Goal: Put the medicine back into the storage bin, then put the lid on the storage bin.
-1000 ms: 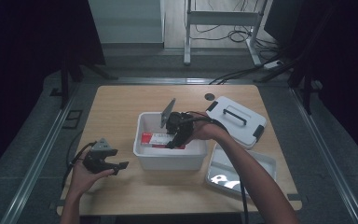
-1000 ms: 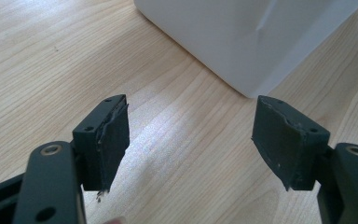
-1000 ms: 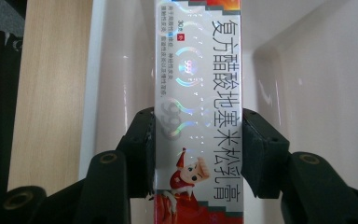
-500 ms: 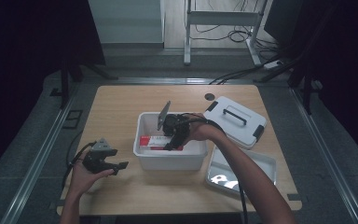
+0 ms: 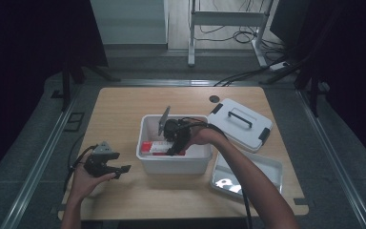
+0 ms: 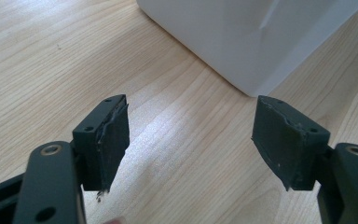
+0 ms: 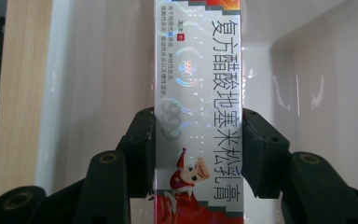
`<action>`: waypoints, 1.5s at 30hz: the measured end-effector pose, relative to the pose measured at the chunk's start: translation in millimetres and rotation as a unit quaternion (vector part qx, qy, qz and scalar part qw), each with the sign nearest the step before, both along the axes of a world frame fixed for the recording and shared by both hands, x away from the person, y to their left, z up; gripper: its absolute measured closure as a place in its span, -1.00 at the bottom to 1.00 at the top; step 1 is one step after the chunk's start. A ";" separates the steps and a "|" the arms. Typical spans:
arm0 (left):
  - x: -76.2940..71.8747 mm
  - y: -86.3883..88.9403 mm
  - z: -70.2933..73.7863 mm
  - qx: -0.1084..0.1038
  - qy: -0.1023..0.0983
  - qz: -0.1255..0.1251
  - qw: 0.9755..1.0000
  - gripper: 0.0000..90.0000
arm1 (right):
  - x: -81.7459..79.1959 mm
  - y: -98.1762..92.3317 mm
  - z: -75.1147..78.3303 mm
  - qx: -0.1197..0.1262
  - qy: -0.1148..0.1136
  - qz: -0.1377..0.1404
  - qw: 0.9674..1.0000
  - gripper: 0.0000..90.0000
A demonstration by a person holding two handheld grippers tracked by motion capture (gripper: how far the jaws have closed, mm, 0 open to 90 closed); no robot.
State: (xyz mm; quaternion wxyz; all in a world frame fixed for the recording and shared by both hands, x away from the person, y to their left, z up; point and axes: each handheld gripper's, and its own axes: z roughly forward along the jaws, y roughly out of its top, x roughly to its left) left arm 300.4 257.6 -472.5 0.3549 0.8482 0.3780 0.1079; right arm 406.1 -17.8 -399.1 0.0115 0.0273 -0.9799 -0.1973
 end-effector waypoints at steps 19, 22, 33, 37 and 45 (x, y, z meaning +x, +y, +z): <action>-0.1 0.6 0.4 -0.002 -0.001 0.001 1.000 -0.39 | 3.7 -19.5 9.3 0.049 -0.015 -0.060 0.997 -0.16; -0.1 0.5 0.4 -0.002 -0.001 0.002 1.000 -0.39 | 0.7 -30.4 21.5 0.069 -0.023 -0.070 0.995 -0.15; -0.3 0.1 0.5 -0.004 0.000 0.004 1.000 -0.39 | -13.7 -75.9 51.5 0.103 -0.054 -0.108 0.987 -0.11; -0.6 -0.1 0.5 -0.003 0.001 0.003 1.000 -0.39 | -20.5 -93.0 59.2 0.106 -0.062 -0.118 0.985 -0.09; -1.6 -0.2 1.2 -0.004 0.000 0.005 1.000 -0.40 | -37.2 -133.0 63.2 0.102 -0.072 -0.149 0.981 -0.08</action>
